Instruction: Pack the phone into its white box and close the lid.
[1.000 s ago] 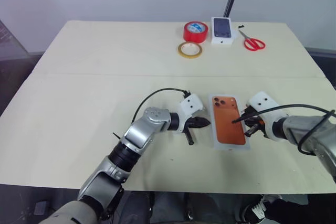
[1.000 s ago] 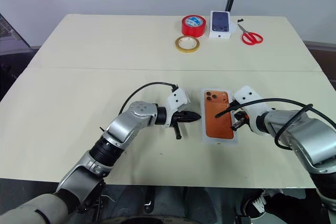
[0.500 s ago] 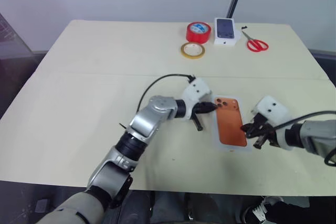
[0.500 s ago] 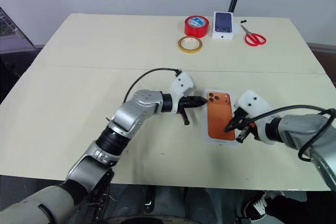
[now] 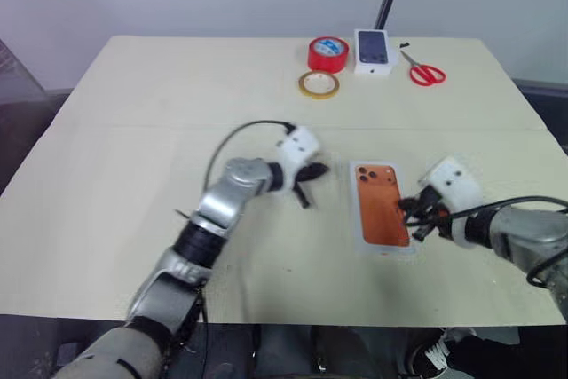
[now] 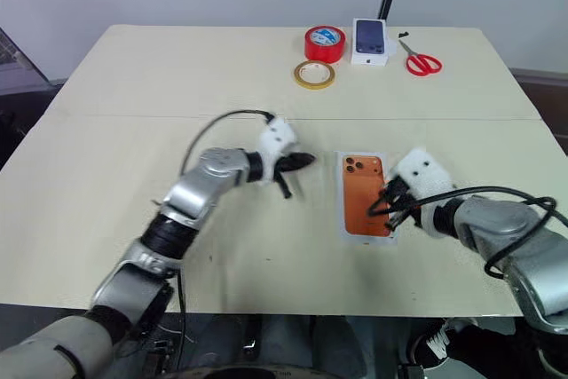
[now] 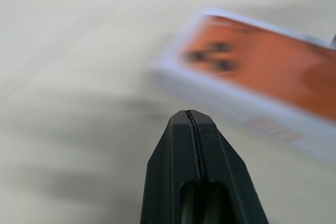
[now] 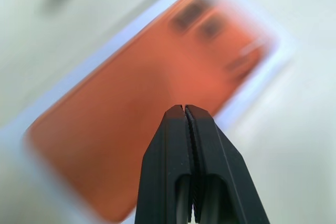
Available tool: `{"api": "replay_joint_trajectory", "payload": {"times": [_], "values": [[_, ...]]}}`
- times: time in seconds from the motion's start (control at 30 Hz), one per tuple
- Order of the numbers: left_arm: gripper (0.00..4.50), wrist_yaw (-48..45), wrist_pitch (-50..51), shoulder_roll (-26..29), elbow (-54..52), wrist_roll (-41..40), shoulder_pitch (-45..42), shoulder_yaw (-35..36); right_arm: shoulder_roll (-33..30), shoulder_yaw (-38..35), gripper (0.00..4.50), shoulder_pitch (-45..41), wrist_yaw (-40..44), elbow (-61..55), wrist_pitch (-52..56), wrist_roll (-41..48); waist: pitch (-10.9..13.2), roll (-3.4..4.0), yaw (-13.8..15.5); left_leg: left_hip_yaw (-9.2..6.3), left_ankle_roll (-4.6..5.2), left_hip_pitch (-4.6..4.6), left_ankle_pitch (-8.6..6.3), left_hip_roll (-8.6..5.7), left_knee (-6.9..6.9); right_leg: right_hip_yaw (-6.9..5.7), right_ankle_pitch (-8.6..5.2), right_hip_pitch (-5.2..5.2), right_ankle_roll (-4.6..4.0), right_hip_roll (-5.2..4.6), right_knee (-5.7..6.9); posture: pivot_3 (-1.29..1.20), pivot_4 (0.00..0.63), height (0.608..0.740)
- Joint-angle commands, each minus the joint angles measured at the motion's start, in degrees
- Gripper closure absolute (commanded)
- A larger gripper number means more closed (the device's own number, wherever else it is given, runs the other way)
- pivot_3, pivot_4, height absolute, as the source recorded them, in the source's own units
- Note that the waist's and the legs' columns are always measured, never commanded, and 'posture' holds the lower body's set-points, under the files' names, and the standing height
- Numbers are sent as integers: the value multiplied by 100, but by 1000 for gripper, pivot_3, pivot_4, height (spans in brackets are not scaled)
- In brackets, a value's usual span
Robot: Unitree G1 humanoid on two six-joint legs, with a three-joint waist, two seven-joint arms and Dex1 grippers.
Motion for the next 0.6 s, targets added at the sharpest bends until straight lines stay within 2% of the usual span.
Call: {"api": "replay_joint_trajectory", "payload": {"times": [0.03, 0.17, 0.27, 0.4, 0.6], "values": [[4500, -72, -202, 717, -454, -278, 356, 902, 167, -505, 4439, 0, 154, 339, -699, -115, 0, 0, -3, 0, 0, 0, 0, 0, 0, 0, 0, 0, 0, 0, -1, 0, 150, 709], [4500, -81, -232, 1439, -388, -537, 743, 1705, 410, -673, 4439, -105, 381, 707, -1116, 76, 1, -1, -3, 0, 0, 0, 0, 1, -1, 0, 0, -1, 0, -2, 0, 0, 150, 709], [4500, -61, -351, 1780, -393, -583, 1067, 2043, 530, -696, 4439, -209, 572, 1025, -1322, 167, 1, -1, 23, -2, 0, 0, 0, -4, 0, -5, 0, 2, 0, -6, 0, 0, 150, 709], [4500, 133, -242, 1911, -551, -737, 1444, 2403, 538, -600, 4439, -234, 790, 1364, -1582, 123, 1, -1, 31, -1, 0, 0, 0, -7, 1, -6, 0, 6, 0, -11, -2, 0, 150, 709], [4500, 250, -59, 1979, -945, -850, 1833, 2453, 543, -505, 4439, -275, 964, 1547, -1723, 142, 1, -1, -4, -1, 0, -1, 0, -4, 0, -4, 0, 2, 0, -15, 0, 0, 150, 709]]}}
